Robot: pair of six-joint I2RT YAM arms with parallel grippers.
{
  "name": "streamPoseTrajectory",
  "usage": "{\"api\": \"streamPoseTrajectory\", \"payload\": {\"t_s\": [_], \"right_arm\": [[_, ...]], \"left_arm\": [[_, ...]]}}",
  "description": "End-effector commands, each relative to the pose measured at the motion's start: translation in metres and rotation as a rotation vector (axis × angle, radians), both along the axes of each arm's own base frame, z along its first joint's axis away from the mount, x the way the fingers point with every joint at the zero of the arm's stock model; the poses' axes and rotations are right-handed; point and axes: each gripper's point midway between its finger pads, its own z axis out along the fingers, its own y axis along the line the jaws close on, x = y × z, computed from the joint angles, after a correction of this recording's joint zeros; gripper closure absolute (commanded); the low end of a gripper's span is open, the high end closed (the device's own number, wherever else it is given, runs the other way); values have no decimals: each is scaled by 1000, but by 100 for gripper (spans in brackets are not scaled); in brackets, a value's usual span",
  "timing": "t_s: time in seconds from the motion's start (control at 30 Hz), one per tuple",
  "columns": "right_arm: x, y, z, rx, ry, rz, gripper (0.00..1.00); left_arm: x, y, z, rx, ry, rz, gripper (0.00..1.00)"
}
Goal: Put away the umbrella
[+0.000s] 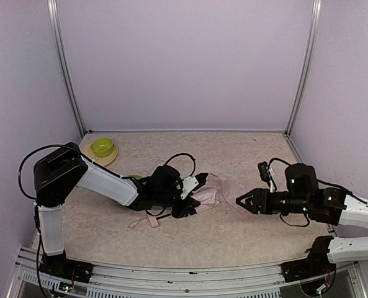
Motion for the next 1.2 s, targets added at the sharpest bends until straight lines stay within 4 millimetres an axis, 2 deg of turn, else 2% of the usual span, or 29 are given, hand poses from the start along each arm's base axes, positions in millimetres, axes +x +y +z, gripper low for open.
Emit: {"api": "streamPoseTrajectory", "payload": {"t_s": [0.0,0.07,0.17,0.2,0.3,0.47,0.53,0.67,0.83,0.9,0.93,0.97,1.0,1.03,1.1,1.17], "right_arm": [[46,-14,21,-123,-149,109,40],[74,-16,14,-211,-197,168,37],[107,-4,9,-216,-216,297,32],[117,-1,0,-245,-216,337,32],[128,18,-25,-247,-213,500,26],[162,25,-34,-204,-255,559,10],[163,32,-37,-155,-278,609,1],[161,35,-60,-145,-243,659,0],[179,31,-75,-183,-237,622,0],[179,36,-79,-147,-224,635,6],[177,40,-81,-118,-214,651,13],[174,42,-84,-91,-203,666,26],[170,44,-85,-68,-192,676,45],[167,44,-85,-52,-185,679,73],[163,44,-79,-39,-190,676,98],[160,42,-70,-36,-197,665,100]], "left_arm": [[-43,57,-89,305,142,-30,67],[-46,57,-91,316,134,-39,67],[-49,55,-92,327,127,-48,67],[-50,55,-92,332,122,-51,67],[-52,55,-91,338,109,-61,67],[-53,56,-94,349,111,-69,67],[-54,57,-96,355,115,-70,67],[-55,57,-97,355,120,-76,67],[-57,56,-99,356,130,-87,67],[-58,56,-99,356,133,-89,67],[-58,56,-100,357,137,-90,67],[-58,56,-100,356,140,-89,67],[-57,56,-101,354,148,-88,67],[-56,55,-100,347,156,-84,67],[-54,55,-100,338,171,-75,67],[-50,55,-101,333,185,-64,67]]}}
